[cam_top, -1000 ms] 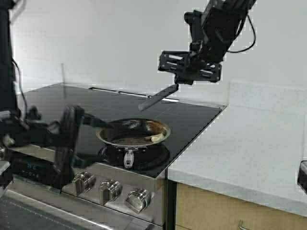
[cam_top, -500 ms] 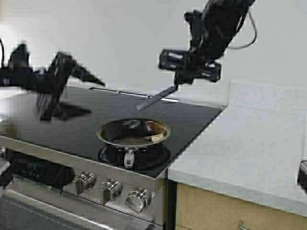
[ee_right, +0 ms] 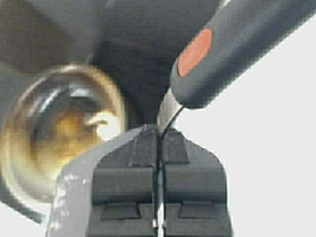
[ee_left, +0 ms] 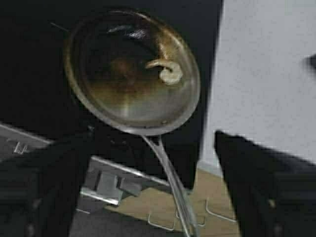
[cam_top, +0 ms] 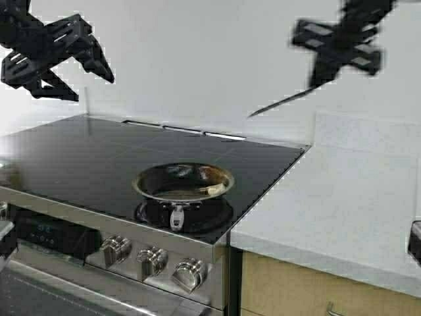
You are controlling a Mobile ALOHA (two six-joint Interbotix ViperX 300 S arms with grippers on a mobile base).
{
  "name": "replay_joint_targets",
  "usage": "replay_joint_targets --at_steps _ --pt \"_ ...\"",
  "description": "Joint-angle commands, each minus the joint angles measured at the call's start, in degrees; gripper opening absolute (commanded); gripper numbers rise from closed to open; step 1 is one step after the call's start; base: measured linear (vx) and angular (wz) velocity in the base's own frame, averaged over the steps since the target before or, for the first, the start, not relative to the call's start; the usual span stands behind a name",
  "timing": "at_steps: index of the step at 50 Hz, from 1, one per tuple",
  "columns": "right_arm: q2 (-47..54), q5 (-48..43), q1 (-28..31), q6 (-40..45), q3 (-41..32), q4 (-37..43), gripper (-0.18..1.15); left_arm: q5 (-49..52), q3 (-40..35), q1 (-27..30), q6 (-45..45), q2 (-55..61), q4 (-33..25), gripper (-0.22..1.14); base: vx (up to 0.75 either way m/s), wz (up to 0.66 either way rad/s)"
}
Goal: Add oil to the pan and cook the shrimp and serve it
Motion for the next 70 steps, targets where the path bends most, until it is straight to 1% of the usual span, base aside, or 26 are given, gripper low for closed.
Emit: replay_joint_targets --at_steps 1,8,16,24,32,40,47,59,70 --pt "-5.8 10.4 -10.0 -0.2 -1.1 -2.9 0.07 0.0 -1.5 -0.1 -0.2 -0.2 -0.1 1.03 -0.01 -0.01" --pt "-6.8 18.2 -20.6 -0.2 -2.5 -8.3 0.07 0.0 -2.0 -0.1 -0.1 -0.2 -0.1 1.03 0.00 0.00" --pt "-5.3 20.0 -30.1 -0.1 -2.0 -12.0 0.07 0.0 -2.5 -0.1 -0.2 -0.2 -0.1 1.03 0.00 0.00" --pt "1.1 21.2 -37.8 -0.9 -2.5 -14.9 0.07 0.0 -2.7 -0.1 -0.2 -0.2 -0.1 1.03 0.00 0.00" --pt "10.2 21.1 -43.4 -2.5 -4.4 -18.3 0.07 0.0 -2.6 -0.2 -0.1 -0.2 -0.1 1.03 0.00 0.00" --pt "19.6 21.1 -45.7 -3.1 -7.1 -18.3 0.07 0.0 -2.5 -0.1 0.2 0.1 0.1 1.03 0.00 0.00" --pt "25.5 21.5 -46.1 -3.4 -9.1 -18.2 0.07 0.4 -2.2 -0.1 0.3 0.4 0.2 1.03 0.00 0.00" --pt "32.0 27.0 -46.1 -6.3 -13.2 -18.2 0.07 0.4 -2.5 -0.1 0.3 1.5 0.2 1.03 0.00 0.00" --pt "33.7 27.2 -46.3 -6.9 -14.9 -17.8 0.07 0.4 -2.5 -0.1 0.3 1.7 0.2 1.03 0.00 0.00"
